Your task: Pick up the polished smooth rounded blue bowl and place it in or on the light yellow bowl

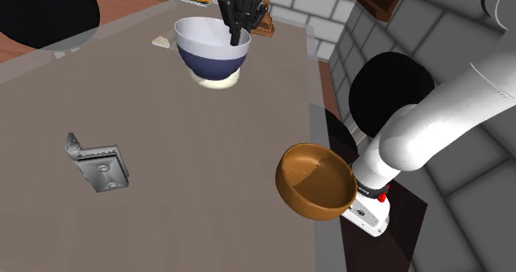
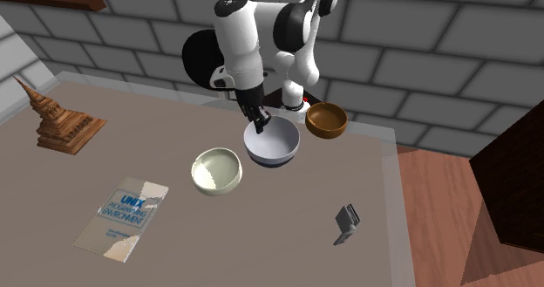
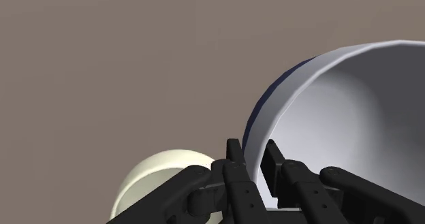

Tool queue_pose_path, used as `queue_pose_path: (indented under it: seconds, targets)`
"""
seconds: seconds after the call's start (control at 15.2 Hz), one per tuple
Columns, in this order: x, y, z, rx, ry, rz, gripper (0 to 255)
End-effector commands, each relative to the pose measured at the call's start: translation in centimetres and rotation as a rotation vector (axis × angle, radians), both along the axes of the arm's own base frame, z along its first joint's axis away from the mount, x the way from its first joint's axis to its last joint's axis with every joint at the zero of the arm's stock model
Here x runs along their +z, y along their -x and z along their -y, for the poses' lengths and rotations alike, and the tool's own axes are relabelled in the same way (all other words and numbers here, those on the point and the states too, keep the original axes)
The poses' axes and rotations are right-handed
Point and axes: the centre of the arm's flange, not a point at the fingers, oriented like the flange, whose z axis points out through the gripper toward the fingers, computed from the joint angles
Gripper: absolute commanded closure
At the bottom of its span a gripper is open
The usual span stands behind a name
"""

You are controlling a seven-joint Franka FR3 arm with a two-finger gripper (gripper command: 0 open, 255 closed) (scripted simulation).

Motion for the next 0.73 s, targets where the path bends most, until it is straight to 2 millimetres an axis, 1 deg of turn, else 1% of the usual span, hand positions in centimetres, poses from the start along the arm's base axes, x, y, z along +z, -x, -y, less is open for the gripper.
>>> queue_pose_path:
  seconds: [0.0,0.66]
  targets:
    - [0.5,-1.7,1.3,0.000,0.000,0.001,255]
    - [2.1,-11.6,9.9,0.000,0.000,0.001,255]
